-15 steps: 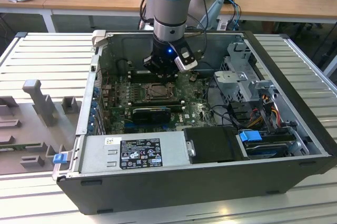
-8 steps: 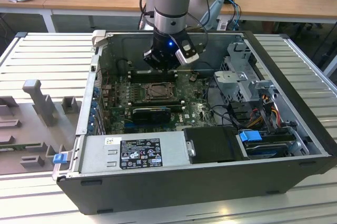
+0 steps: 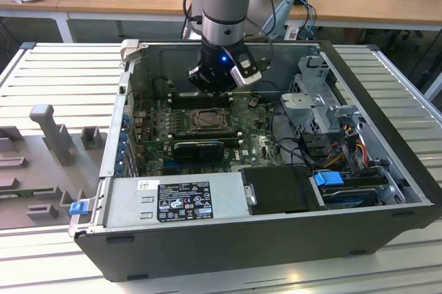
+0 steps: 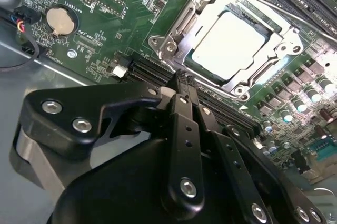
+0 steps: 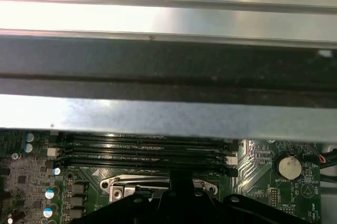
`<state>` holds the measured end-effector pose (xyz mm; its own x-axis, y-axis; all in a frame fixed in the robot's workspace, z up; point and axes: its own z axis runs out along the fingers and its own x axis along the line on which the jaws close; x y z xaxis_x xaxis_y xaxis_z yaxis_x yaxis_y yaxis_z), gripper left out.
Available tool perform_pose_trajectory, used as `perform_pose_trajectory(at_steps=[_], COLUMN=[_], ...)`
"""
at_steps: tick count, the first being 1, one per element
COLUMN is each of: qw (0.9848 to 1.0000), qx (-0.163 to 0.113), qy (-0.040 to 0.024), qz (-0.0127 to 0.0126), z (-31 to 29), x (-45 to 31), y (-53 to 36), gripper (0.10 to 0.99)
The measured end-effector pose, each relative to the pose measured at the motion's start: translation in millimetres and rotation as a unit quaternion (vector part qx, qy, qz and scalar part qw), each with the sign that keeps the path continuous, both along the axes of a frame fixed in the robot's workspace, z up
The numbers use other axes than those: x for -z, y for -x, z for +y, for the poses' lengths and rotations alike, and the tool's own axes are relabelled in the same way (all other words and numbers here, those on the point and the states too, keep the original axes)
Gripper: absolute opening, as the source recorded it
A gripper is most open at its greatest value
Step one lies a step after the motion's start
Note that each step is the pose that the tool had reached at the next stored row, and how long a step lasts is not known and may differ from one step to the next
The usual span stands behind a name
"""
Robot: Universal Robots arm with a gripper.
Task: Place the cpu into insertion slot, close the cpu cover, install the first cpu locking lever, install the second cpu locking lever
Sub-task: 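Install the first cpu locking lever, then install the second cpu locking lever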
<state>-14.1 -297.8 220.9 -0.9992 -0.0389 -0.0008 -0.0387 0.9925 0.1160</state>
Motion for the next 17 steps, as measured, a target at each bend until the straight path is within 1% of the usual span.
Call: perform_pose_trajectory(at_steps=[2,6,10,17], qw=[1.0,1.0,1.0,1.0], qx=[0.0,0.0,0.0,0.0], qy=[0.0,0.0,0.0,0.0], qz=[0.0,0.0,0.0,0.0], z=[-0.5,-4.6,-4.7,-4.8], x=[0.0,0.0,-2.1,-2.8], y=[0.0,0.0,0.0,0.0], gripper=[0.106,0.106,0.106,0.106])
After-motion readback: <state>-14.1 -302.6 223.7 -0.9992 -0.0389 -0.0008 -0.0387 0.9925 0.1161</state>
